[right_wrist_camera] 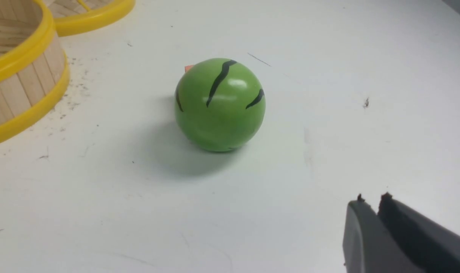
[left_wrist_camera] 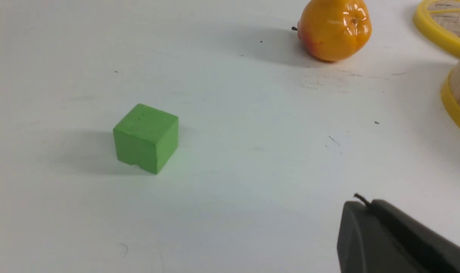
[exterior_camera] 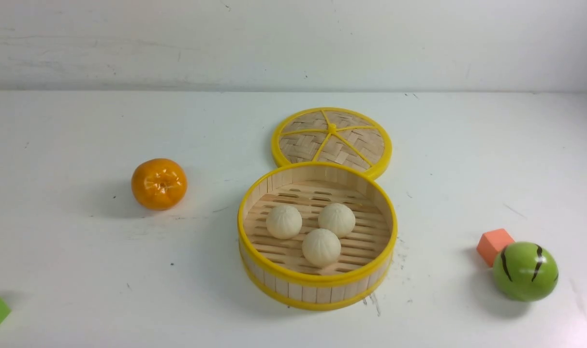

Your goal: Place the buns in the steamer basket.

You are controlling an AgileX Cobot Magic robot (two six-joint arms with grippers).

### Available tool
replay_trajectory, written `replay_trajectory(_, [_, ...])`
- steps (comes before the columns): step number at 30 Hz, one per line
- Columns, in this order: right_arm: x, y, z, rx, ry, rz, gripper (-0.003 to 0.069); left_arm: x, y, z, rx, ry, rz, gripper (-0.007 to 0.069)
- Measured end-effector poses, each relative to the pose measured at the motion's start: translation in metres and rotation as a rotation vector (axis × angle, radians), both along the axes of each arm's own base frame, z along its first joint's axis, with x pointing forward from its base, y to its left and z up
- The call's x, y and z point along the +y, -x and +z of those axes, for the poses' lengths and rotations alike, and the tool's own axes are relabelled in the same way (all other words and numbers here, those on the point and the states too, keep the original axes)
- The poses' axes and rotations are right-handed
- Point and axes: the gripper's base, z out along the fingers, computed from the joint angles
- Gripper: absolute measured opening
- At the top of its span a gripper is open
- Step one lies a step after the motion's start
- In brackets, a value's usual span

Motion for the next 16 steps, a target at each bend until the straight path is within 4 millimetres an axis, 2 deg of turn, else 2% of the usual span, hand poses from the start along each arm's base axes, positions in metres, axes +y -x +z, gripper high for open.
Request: replay_trajectory(16, [0.0000,0.0000,0.0000,0.000,0.003,0.001,0.0076,0.0000,0.0000,0.0000,0.000,-0.002,-0.001,-0.0008])
